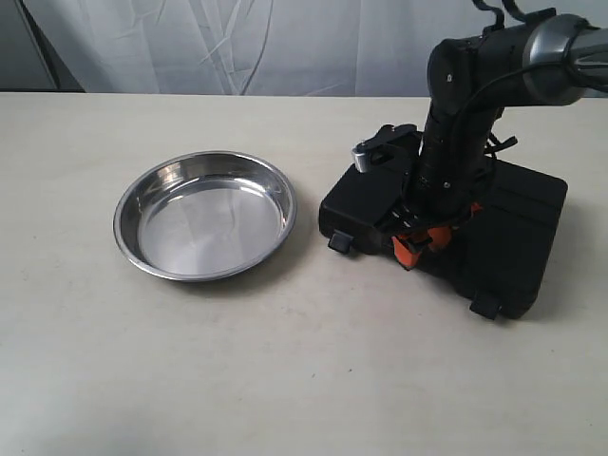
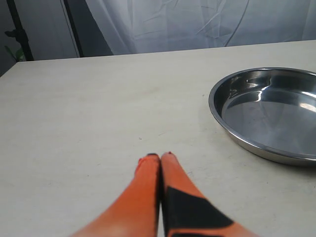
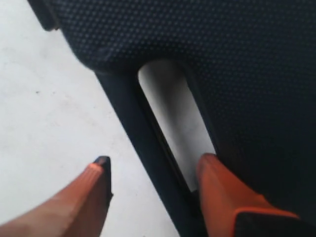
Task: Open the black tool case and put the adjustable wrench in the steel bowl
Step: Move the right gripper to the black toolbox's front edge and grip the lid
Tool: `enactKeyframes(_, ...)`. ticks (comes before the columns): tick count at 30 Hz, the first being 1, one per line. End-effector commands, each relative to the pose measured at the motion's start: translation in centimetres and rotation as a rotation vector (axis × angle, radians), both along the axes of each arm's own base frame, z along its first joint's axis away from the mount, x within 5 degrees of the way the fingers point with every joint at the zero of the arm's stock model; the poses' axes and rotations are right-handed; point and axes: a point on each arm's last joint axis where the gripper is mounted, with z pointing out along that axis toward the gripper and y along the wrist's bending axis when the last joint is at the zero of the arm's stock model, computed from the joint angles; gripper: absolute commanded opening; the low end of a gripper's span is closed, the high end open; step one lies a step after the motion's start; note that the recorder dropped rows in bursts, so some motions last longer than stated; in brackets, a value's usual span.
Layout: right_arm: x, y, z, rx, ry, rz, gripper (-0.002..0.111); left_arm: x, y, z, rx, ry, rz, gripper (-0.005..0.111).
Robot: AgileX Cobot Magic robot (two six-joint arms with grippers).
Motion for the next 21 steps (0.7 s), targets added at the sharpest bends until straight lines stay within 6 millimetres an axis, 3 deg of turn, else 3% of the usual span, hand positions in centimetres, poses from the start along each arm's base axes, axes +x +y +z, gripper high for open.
enactKeyframes(1, 0.3, 0.1, -0.7, -0.005, -0.004, 0.001, 0.051, 0.0, 0.0, 0.2, 0.005, -0.014, 0.003, 0.0)
enactKeyframes(4, 0.3, 0.1, -0.8, -0.006, -0.002, 0.001, 0.046, 0.0, 0.0, 0.2, 0.005, -0.014, 0.003, 0.0)
enactKeyframes(10, 0.3, 0.1, -0.7, -0.006, -0.002, 0.001, -0.001, 0.0, 0.0, 0.2, 0.005, -0.014, 0.003, 0.0)
enactKeyframes(16, 0.1, 0.0, -0.7, -0.012, 0.022, 0.001, 0.0, 0.0, 0.0, 0.2, 0.005, -0.014, 0.003, 0.0)
enactKeyframes(21, -0.3, 0.2, 0.4, 0.017, 0.025, -0.014, 0.0, 0.0, 0.0, 0.2, 0.005, -0.014, 0.003, 0.0)
